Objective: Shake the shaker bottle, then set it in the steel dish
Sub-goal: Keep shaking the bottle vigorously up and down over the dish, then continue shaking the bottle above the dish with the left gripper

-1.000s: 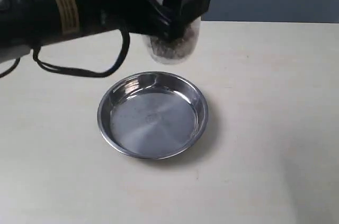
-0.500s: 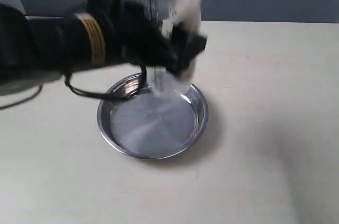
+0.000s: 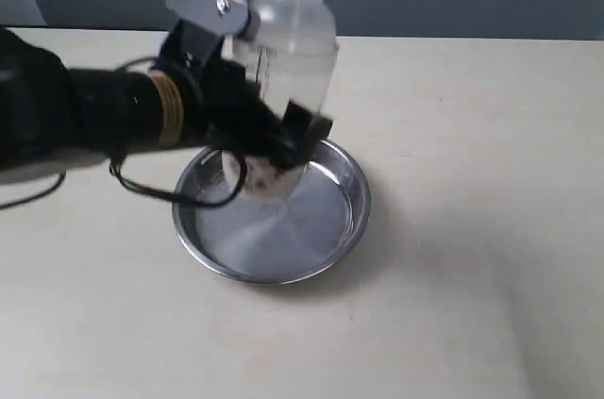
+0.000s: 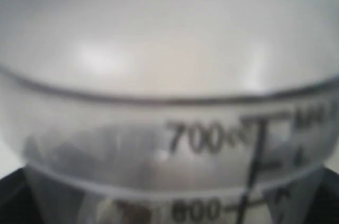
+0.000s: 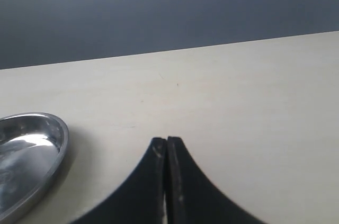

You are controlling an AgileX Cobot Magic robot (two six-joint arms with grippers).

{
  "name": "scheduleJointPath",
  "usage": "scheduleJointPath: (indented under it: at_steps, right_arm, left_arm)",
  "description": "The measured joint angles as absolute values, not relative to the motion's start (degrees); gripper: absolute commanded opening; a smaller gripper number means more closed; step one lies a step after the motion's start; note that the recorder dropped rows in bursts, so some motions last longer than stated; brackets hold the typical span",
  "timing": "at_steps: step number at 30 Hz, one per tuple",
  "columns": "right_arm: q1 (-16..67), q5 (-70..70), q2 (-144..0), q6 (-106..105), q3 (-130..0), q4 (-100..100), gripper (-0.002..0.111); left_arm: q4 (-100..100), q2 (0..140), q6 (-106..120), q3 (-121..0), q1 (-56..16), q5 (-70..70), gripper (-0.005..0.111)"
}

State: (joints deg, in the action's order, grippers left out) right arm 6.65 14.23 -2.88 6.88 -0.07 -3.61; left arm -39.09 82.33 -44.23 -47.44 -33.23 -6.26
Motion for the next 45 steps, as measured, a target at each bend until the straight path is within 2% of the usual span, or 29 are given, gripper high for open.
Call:
scheduleJointPath:
  at_steps: [4,10,15,21,27,33,38,42,45]
  right_arm:
    - [6.65,14.23,-2.88,6.88,-0.07,-3.61,-0.001]
    - [6.65,14.23,-2.88,6.88,-0.07,-3.61,-0.001]
    - [6.65,14.23,-2.88,6.88,-0.07,-3.61,-0.001]
    - [6.65,14.23,-2.88,6.88,-0.07,-3.61,-0.001]
    - [6.65,14.33,-2.88,6.88,-0.07,-3.61,-0.001]
    - [6.65,14.23,-2.88,6.88,-0.07,-3.61,-0.001]
    - [6.65,14.23,-2.88,6.88,-0.07,-3.61,-0.001]
    - [6.65,14.13,-2.88,6.88,-0.07,-3.61,-0.001]
    - [6.65,14.13,-2.88,6.88,-0.07,-3.61,-0.001]
  left_arm:
    - [-39.23,77.00,-43.28,-51.14,-33.23,-12.30,0.000]
    - [-35.61,83.46,-44.09,-44.73,-32.71,-9.54,0.000]
    - [-36.06,76.75,-40.83,-51.87,-33.21,-14.03,0.000]
    - [-36.63,84.61,-40.20,-44.21,-33.96,-11.84,0.000]
    - [-37.19,78.63,-37.20,-51.69,-34.10,-13.55,0.000]
    - [-35.48,87.15,-37.08,-42.02,-33.85,-13.39,0.000]
    - [-35.51,80.18,-36.82,-48.54,-33.58,-14.07,0.000]
    - [-34.91,81.61,-35.96,-45.05,-33.17,-15.51,0.000]
    - [-35.05,84.48,-35.83,-43.25,-32.49,-10.30,0.000]
